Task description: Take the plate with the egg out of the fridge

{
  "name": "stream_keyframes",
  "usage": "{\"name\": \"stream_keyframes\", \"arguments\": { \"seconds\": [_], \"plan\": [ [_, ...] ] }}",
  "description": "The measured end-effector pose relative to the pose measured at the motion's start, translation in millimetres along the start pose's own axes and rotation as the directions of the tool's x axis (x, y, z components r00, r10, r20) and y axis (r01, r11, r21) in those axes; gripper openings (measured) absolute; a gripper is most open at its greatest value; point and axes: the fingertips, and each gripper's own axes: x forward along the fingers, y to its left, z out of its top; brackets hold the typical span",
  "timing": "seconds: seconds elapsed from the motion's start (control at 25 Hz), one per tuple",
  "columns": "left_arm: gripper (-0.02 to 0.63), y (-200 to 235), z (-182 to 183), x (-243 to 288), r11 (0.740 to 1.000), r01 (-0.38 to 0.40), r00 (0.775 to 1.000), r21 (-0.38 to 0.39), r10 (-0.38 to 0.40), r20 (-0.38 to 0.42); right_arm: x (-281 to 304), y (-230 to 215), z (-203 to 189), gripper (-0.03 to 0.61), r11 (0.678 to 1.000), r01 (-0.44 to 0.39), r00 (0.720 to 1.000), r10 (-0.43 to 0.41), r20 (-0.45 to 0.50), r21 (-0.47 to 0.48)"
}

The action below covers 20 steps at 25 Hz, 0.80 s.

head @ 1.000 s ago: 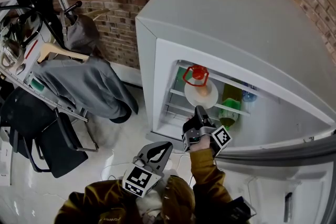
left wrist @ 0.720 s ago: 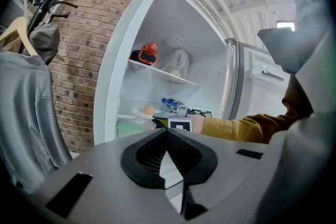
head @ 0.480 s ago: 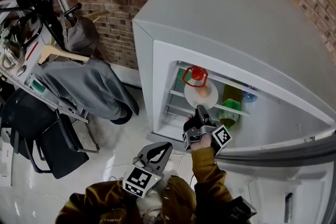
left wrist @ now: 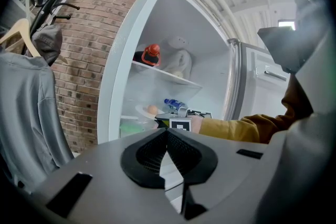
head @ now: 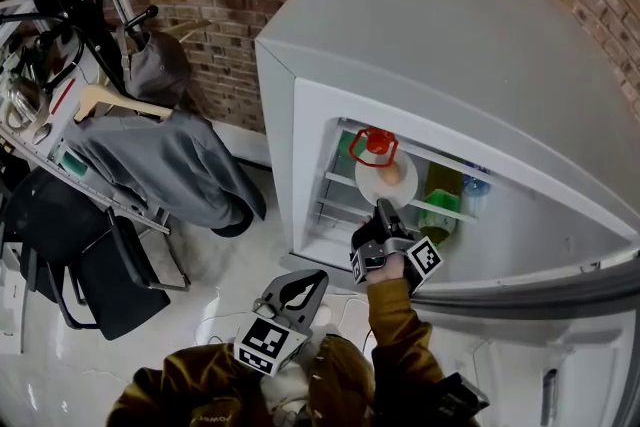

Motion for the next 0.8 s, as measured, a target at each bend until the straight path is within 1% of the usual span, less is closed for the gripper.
{"name": "stream_keyframes", "arguments": {
  "seconds": [0.48,0.8],
  "plan": [
    [0.009,-2.5,-0.2,-1.4,1.0,0.015,1.0,0.0,-0.015,-0.001,-6.4,0.9,-5.4,0.015,1.0,-0.013,1.0,0.013,-0.019,-0.013],
    [0.009,-4.4,-0.3,-1.8,1.0,0.03,1.0,0.002,-0.03,0.0,-10.8,7.9,-8.3,0.015,0.998,-0.018,0.999,0.017,-0.031,-0.059]
  ]
}}
